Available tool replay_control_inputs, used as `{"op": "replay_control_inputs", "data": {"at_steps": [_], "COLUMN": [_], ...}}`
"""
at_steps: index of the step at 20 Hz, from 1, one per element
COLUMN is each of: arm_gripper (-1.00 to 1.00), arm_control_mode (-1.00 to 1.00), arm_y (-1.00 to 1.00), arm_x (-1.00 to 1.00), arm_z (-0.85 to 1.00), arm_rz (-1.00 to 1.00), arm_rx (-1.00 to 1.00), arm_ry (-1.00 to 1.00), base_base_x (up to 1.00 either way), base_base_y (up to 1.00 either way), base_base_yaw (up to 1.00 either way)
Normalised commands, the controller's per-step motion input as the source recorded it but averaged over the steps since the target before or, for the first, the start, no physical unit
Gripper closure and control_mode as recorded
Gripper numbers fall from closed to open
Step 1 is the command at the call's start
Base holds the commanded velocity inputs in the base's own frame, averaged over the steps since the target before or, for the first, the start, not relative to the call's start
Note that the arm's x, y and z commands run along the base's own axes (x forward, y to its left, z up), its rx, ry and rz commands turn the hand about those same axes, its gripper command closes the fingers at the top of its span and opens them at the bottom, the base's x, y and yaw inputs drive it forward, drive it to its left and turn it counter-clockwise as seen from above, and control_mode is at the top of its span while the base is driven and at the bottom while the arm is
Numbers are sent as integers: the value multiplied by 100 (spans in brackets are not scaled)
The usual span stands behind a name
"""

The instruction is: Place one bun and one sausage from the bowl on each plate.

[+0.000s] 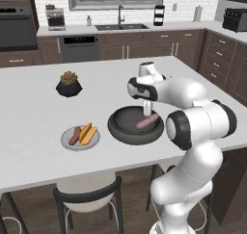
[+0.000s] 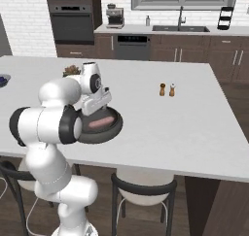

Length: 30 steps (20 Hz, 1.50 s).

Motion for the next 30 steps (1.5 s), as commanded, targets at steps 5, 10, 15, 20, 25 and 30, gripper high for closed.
{"op": "replay_control_inputs", "data": {"at_steps": [5, 10, 15, 20, 25, 30], "arm_gripper": [-100, -100, -100, -100, -100, 100], "arm_control_mode": [-100, -100, -100, -100, -100, -100], "arm_y": [0, 0, 0, -7, -19, -2], "arm_x": [7, 53, 9, -43, -27, 35], "arm_z": [-47, -36, -29, -31, -28, -30], "arm_rz": [8, 9, 10, 3, 3, 6], "arm_rx": [0, 0, 0, 0, 0, 0], "arm_ry": [-10, -2, -2, -5, -5, 0], "base_base_x": [0, 0, 0, 0, 0, 0], "base_base_y": [0, 0, 0, 0, 0, 0], "base_base_yaw": [0, 0, 0, 0, 0, 0]}}
